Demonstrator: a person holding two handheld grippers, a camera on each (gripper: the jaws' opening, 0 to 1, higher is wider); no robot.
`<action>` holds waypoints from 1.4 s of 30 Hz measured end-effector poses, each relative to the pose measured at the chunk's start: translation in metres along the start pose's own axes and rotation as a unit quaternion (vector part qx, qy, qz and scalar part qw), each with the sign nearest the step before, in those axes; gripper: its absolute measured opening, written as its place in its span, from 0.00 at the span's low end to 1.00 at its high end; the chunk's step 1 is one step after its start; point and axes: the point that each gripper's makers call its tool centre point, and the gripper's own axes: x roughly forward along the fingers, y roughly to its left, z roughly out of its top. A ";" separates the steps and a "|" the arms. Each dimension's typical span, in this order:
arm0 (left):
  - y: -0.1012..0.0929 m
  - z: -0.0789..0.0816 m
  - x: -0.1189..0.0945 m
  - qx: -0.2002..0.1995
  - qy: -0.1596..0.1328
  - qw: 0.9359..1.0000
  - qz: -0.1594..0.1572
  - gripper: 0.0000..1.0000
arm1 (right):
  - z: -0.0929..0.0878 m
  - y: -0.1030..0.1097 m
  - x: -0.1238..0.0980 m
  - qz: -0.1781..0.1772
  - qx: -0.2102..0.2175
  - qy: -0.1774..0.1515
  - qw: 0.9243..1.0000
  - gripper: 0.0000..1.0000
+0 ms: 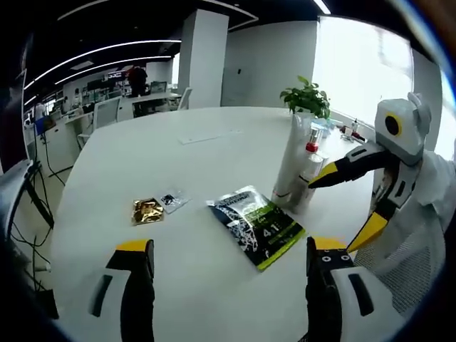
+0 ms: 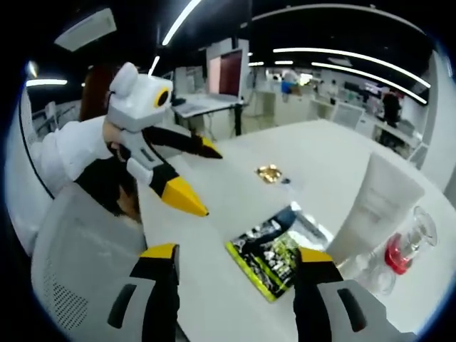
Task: Arrange the skincare products in the storage area until every visible bottle or jar stands upright without overlapping.
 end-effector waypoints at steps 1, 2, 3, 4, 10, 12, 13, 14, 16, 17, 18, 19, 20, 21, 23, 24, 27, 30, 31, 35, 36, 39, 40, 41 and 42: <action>0.000 0.001 -0.001 0.001 0.000 1.000 -0.001 0.78 | 0.001 0.000 0.002 0.001 -0.001 0.000 1.000 0.59; 0.003 0.002 0.001 0.003 0.000 1.000 -0.001 0.77 | 0.002 0.000 0.003 0.001 -0.001 0.000 1.000 0.58; 0.005 0.002 0.002 0.004 0.000 1.000 -0.001 0.76 | 0.004 0.000 0.004 0.002 -0.003 -0.002 1.000 0.57; 0.007 0.003 0.004 0.005 0.000 1.000 -0.002 0.74 | 0.005 0.000 0.005 0.003 -0.003 -0.003 1.000 0.56; 0.015 0.007 0.013 0.007 0.000 1.000 -0.001 0.68 | 0.011 -0.005 0.011 0.002 -0.001 -0.009 1.000 0.51; 0.018 0.008 0.017 0.009 0.002 1.000 -0.003 0.66 | 0.011 -0.006 0.013 0.002 -0.002 -0.007 1.000 0.51; 0.018 0.008 0.019 0.009 0.005 1.000 -0.007 0.66 | 0.010 -0.007 0.015 0.000 -0.003 -0.006 1.000 0.52; 0.018 0.008 0.020 0.010 0.005 1.000 -0.007 0.65 | 0.010 -0.008 0.016 -0.002 -0.004 -0.005 1.000 0.53; 0.021 0.008 0.025 0.015 0.007 1.000 -0.007 0.64 | 0.010 -0.012 0.018 -0.008 -0.003 -0.005 1.000 0.55; 0.022 0.008 0.027 0.013 0.008 1.000 -0.007 0.62 | 0.010 -0.013 0.019 -0.005 0.000 -0.006 1.000 0.52; 0.023 0.008 0.029 0.013 0.008 1.000 -0.008 0.61 | 0.011 -0.012 0.019 -0.003 0.005 -0.009 1.000 0.49; 0.023 0.008 0.032 0.014 0.008 1.000 -0.010 0.60 | 0.011 -0.013 0.020 -0.002 0.007 -0.012 1.000 0.49; 0.024 0.008 0.036 0.016 0.011 1.000 -0.011 0.61 | 0.011 -0.013 0.022 -0.002 0.004 -0.012 1.000 0.50; 0.026 0.009 0.038 0.021 0.009 1.000 -0.008 0.62 | 0.011 -0.013 0.024 -0.001 -0.002 -0.011 1.000 0.50; 0.026 0.009 0.042 0.022 0.014 1.000 -0.014 0.62 | 0.010 -0.013 0.027 0.000 -0.006 -0.011 1.000 0.50; 0.026 0.010 0.045 0.021 0.013 1.000 -0.017 0.62 | 0.010 -0.013 0.028 0.002 -0.006 -0.010 1.000 0.49; 0.026 0.010 0.051 0.023 0.015 0.999 -0.022 0.62 | 0.012 -0.012 0.031 0.005 -0.007 -0.016 1.000 0.50; 0.028 0.010 0.057 0.026 0.018 0.999 -0.024 0.62 | 0.012 -0.010 0.035 0.011 -0.024 -0.016 1.000 0.56; 0.028 0.010 0.058 0.027 0.018 0.999 -0.026 0.62 | 0.013 -0.010 0.037 0.009 -0.029 -0.017 0.999 0.58; 0.034 0.009 0.069 0.029 0.029 0.999 -0.027 0.62 | 0.010 -0.011 0.043 0.013 -0.039 -0.012 0.999 0.70; 0.036 0.011 0.073 0.031 0.031 0.999 -0.027 0.62 | 0.010 -0.011 0.044 0.014 -0.037 -0.011 0.999 0.71; 0.041 0.013 0.079 0.037 0.035 0.998 -0.024 0.62 | 0.008 -0.012 0.046 0.015 -0.027 -0.009 0.999 0.76; 0.044 0.015 0.083 0.040 0.036 0.998 -0.023 0.62 | 0.008 -0.012 0.046 0.016 -0.024 -0.011 1.000 0.75; 0.046 0.016 0.086 0.041 0.038 0.998 -0.022 0.61 | 0.009 -0.012 0.047 0.015 -0.018 -0.015 1.000 0.76; 0.048 0.017 0.088 0.044 0.039 0.998 -0.022 0.61 | 0.009 -0.012 0.047 0.018 -0.008 -0.017 1.000 0.75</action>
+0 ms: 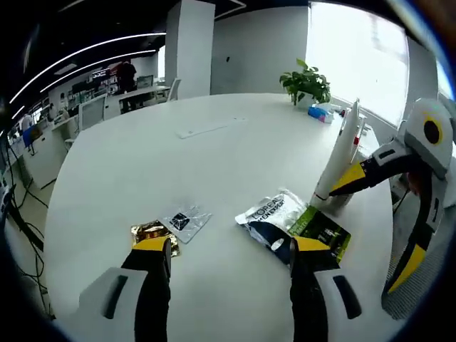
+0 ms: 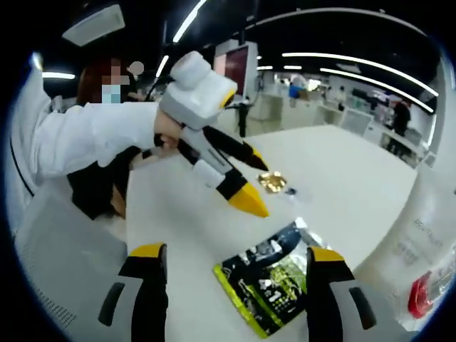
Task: Arrange the skincare products in the storage area until every visible bottle or jar stands upright without overlapping.
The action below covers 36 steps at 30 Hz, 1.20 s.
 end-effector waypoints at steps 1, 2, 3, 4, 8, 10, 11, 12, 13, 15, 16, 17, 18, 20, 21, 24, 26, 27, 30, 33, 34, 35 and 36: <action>0.002 0.001 0.003 0.004 0.002 1.000 0.000 0.61 | 0.000 0.001 0.000 0.003 0.003 0.000 1.000 0.74; 0.004 0.002 0.006 0.008 0.004 1.000 -0.003 0.61 | 0.000 0.002 0.001 0.003 0.007 -0.002 1.000 0.73; 0.005 0.003 0.008 0.009 0.005 1.000 -0.004 0.60 | 0.000 0.002 0.001 0.003 0.008 -0.003 1.000 0.71; 0.007 0.003 0.011 0.012 0.007 1.000 -0.005 0.60 | -0.001 0.003 0.001 0.004 0.009 -0.004 1.000 0.68; 0.016 0.006 0.019 0.034 0.014 0.999 -0.002 0.60 | -0.003 0.002 0.003 0.004 0.016 -0.003 1.000 0.63; 0.018 0.004 0.023 0.038 0.022 0.999 -0.009 0.58 | -0.003 0.000 0.002 0.000 0.010 -0.004 1.000 0.59; 0.022 0.006 0.028 0.044 0.021 0.999 -0.011 0.58 | -0.003 -0.002 0.001 -0.003 0.010 -0.005 1.000 0.59; 0.022 0.004 0.027 0.044 0.024 0.999 -0.010 0.57 | -0.003 -0.003 0.001 -0.004 0.014 -0.006 1.000 0.58; 0.022 0.001 0.028 0.049 0.032 0.998 -0.014 0.57 | -0.003 -0.005 0.001 -0.005 0.020 -0.007 1.000 0.58; 0.022 0.002 0.031 0.064 0.034 0.997 -0.018 0.56 | -0.005 -0.005 0.001 -0.004 0.026 -0.006 1.000 0.56; 0.024 0.002 0.032 0.065 0.037 0.997 -0.019 0.56 | -0.005 -0.005 0.001 -0.004 0.026 -0.005 1.000 0.56; 0.025 0.002 0.035 0.072 0.041 0.996 -0.023 0.56 | -0.005 -0.005 0.002 -0.005 0.025 -0.005 1.000 0.57; 0.026 0.003 0.037 0.078 0.042 0.996 -0.026 0.55 | -0.005 -0.004 0.002 -0.005 0.025 -0.005 1.000 0.56; 0.029 0.004 0.042 0.089 0.046 0.994 -0.032 0.54 | -0.006 -0.004 0.002 -0.003 0.025 -0.003 1.000 0.56; 0.029 0.003 0.043 0.091 0.048 0.994 -0.035 0.54 | -0.007 -0.004 0.002 -0.004 0.026 -0.004 1.000 0.56; 0.031 0.002 0.047 0.090 0.058 0.993 -0.045 0.53 | -0.007 -0.005 0.002 -0.006 0.028 -0.004 1.000 0.56; 0.035 0.004 0.050 0.103 0.060 0.992 -0.050 0.53 | -0.007 -0.006 0.002 -0.005 0.030 -0.003 1.000 0.55; 0.037 0.004 0.052 0.104 0.063 0.991 -0.052 0.53 | -0.008 -0.006 0.003 -0.005 0.029 -0.003 1.000 0.55; 0.040 0.002 0.056 0.105 0.074 0.990 -0.065 0.52 | -0.010 -0.005 0.003 -0.003 0.031 0.000 1.000 0.55; 0.046 0.001 0.062 0.112 0.082 0.988 -0.074 0.51 | -0.009 -0.005 0.003 -0.002 0.031 -0.001 1.000 0.55; 0.046 0.001 0.063 0.115 0.084 0.987 -0.079 0.51 | -0.010 -0.004 0.003 -0.002 0.032 -0.001 0.999 0.55; 0.046 0.001 0.064 0.116 0.087 0.986 -0.081 0.51 | -0.010 -0.005 0.003 -0.002 0.033 0.000 0.999 0.55; 0.050 0.000 0.066 0.115 0.092 0.986 -0.081 0.50 | -0.010 -0.005 0.003 -0.001 0.033 0.000 0.999 0.55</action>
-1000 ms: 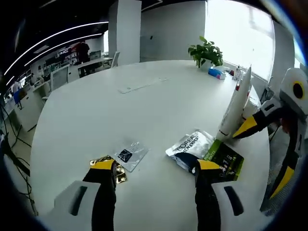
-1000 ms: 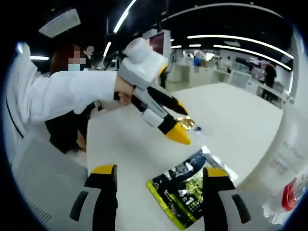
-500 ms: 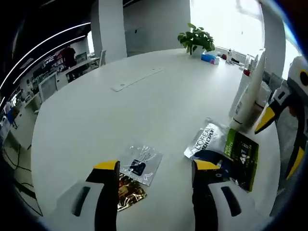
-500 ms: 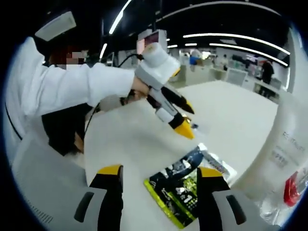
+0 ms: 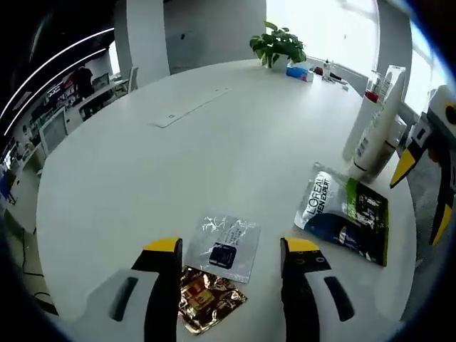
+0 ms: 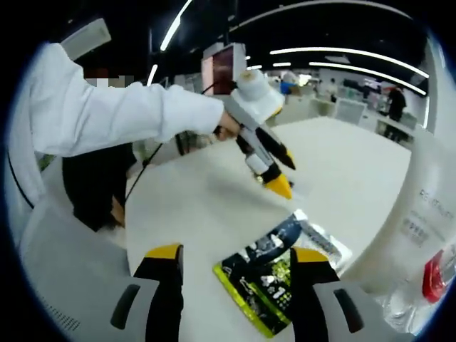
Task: Arrange the skincare products in the storage area until every visible bottle or jar stands upright without overlapping.
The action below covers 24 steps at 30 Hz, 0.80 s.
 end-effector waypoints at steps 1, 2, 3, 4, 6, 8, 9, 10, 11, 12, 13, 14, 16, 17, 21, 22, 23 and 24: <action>0.001 -0.001 0.001 0.001 0.004 1.000 -0.004 0.49 | -0.001 0.000 0.000 0.001 0.001 0.001 1.000 0.55; 0.001 -0.002 0.002 0.004 0.008 1.000 -0.011 0.49 | -0.001 0.000 0.000 0.001 0.003 0.000 1.000 0.55; 0.002 -0.003 0.004 0.008 0.016 1.000 -0.013 0.48 | -0.001 0.001 0.000 0.002 0.005 0.001 1.000 0.55; 0.003 -0.004 0.005 0.013 0.019 1.000 -0.016 0.48 | -0.002 0.001 0.000 0.002 0.006 0.002 1.000 0.55; 0.009 -0.003 0.008 0.016 0.022 0.999 -0.020 0.48 | -0.002 0.000 -0.001 0.001 0.004 0.003 1.000 0.55; 0.014 -0.002 0.009 0.020 0.024 0.999 -0.014 0.48 | -0.003 0.000 -0.001 0.001 0.006 0.003 1.000 0.55; 0.016 -0.002 0.010 0.023 0.026 0.999 -0.014 0.48 | -0.002 -0.001 -0.002 0.000 0.006 0.003 1.000 0.55; 0.017 -0.002 0.011 0.023 0.028 0.999 -0.018 0.47 | -0.002 -0.001 -0.002 -0.001 0.005 0.003 1.000 0.55; 0.017 -0.002 0.011 0.022 0.030 0.999 -0.024 0.46 | -0.002 -0.003 -0.003 -0.003 0.006 0.002 1.000 0.54; 0.016 -0.003 0.012 0.024 0.031 0.999 -0.028 0.46 | -0.003 -0.003 -0.003 -0.004 0.006 0.001 1.000 0.55; 0.016 -0.004 0.011 0.031 0.035 0.998 -0.031 0.46 | -0.003 -0.004 -0.003 -0.004 0.007 0.002 1.000 0.54; 0.016 -0.004 0.012 0.033 0.037 0.998 -0.032 0.45 | -0.003 -0.004 -0.003 -0.004 0.008 0.002 1.000 0.54; 0.016 -0.006 0.013 0.038 0.043 0.998 -0.038 0.44 | -0.004 -0.005 -0.003 -0.006 0.008 0.003 1.000 0.54; 0.015 -0.007 0.013 0.040 0.046 0.997 -0.040 0.44 | -0.004 -0.005 -0.003 -0.005 0.008 0.004 1.000 0.54; 0.016 -0.011 0.014 0.052 0.057 0.996 -0.037 0.44 | -0.003 -0.003 -0.003 -0.005 0.008 0.003 1.000 0.54; 0.015 -0.012 0.014 0.051 0.058 0.996 -0.042 0.43 | -0.004 -0.003 -0.003 -0.005 0.008 0.004 1.000 0.54; 0.014 -0.012 0.015 0.050 0.059 0.996 -0.042 0.43 | -0.004 -0.003 -0.003 -0.004 0.009 0.005 1.000 0.54; 0.014 -0.012 0.016 0.054 0.060 0.996 -0.044 0.43 | -0.004 -0.003 -0.003 -0.004 0.010 0.005 1.000 0.54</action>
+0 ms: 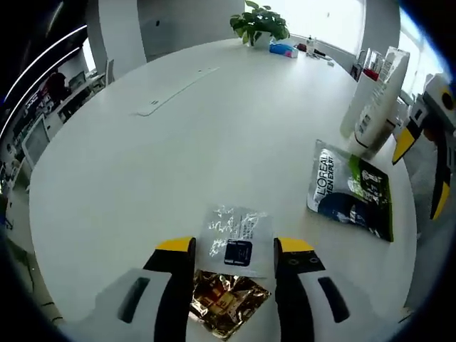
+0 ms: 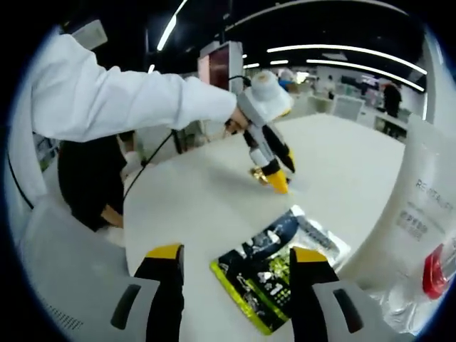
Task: Arrange the skincare products in the storage area until every visible bottle or jar stands upright without overlapping.
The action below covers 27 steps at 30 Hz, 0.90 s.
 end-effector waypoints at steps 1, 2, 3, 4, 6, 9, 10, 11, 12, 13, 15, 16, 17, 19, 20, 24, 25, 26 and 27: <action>0.000 0.000 0.000 0.001 0.000 1.000 -0.001 0.43 | 0.000 0.000 0.000 0.000 0.000 0.001 1.000 0.54; -0.001 0.001 0.000 0.000 0.000 1.000 -0.004 0.43 | -0.001 0.000 0.000 -0.001 0.001 0.001 1.000 0.54; -0.001 0.001 0.000 0.000 0.000 1.000 -0.004 0.43 | -0.001 0.000 0.000 0.000 0.002 0.001 1.000 0.54; -0.001 0.002 0.000 0.002 0.001 1.000 -0.005 0.43 | -0.001 0.000 0.000 0.001 0.003 0.001 1.000 0.54; -0.001 0.002 0.001 0.003 0.004 1.000 -0.008 0.43 | -0.001 0.000 -0.001 0.000 0.003 0.002 1.000 0.54; 0.000 0.002 0.002 0.007 0.007 1.000 -0.012 0.42 | -0.002 -0.002 0.000 -0.002 0.003 0.003 1.000 0.53; -0.001 0.002 0.002 0.010 0.010 1.000 -0.016 0.41 | -0.003 -0.002 0.000 -0.002 0.004 0.004 1.000 0.53; -0.001 0.002 0.002 0.011 0.011 1.000 -0.015 0.41 | -0.002 -0.002 0.000 -0.002 0.004 0.004 1.000 0.53; -0.001 0.002 0.002 0.011 0.012 1.000 -0.016 0.41 | -0.002 -0.003 0.000 -0.003 0.005 0.003 1.000 0.53; -0.001 0.002 0.002 0.012 0.012 1.000 -0.016 0.41 | -0.002 -0.003 0.000 -0.003 0.005 0.003 1.000 0.53; -0.004 0.002 0.002 0.016 0.013 1.000 -0.020 0.41 | -0.002 -0.002 0.000 -0.003 0.006 0.002 1.000 0.53; -0.006 0.002 0.002 0.018 0.014 1.000 -0.021 0.40 | -0.003 -0.002 0.000 -0.003 0.005 0.004 1.000 0.53; -0.007 0.002 0.002 0.020 0.014 0.999 -0.023 0.40 | -0.003 -0.002 0.000 -0.003 0.005 0.004 1.000 0.53; -0.010 0.001 0.001 0.028 0.017 0.999 -0.027 0.40 | -0.002 -0.003 0.000 -0.003 0.006 0.004 1.000 0.53; -0.012 0.001 0.001 0.031 0.017 0.999 -0.027 0.40 | -0.002 -0.003 0.000 -0.003 0.007 0.003 1.000 0.52; -0.019 0.000 0.000 0.040 0.023 0.998 -0.035 0.40 | -0.002 -0.005 0.001 -0.006 0.007 0.004 1.000 0.52; -0.021 0.000 0.000 0.046 0.025 0.998 -0.038 0.40 | -0.002 -0.005 0.000 -0.006 0.007 0.004 1.000 0.52; -0.024 0.000 -0.001 0.049 0.026 0.998 -0.041 0.40 | -0.002 -0.006 0.000 -0.007 0.006 0.003 1.000 0.52; -0.027 0.000 -0.001 0.052 0.027 0.997 -0.044 0.40 | -0.001 -0.006 0.000 -0.007 0.006 0.003 1.000 0.52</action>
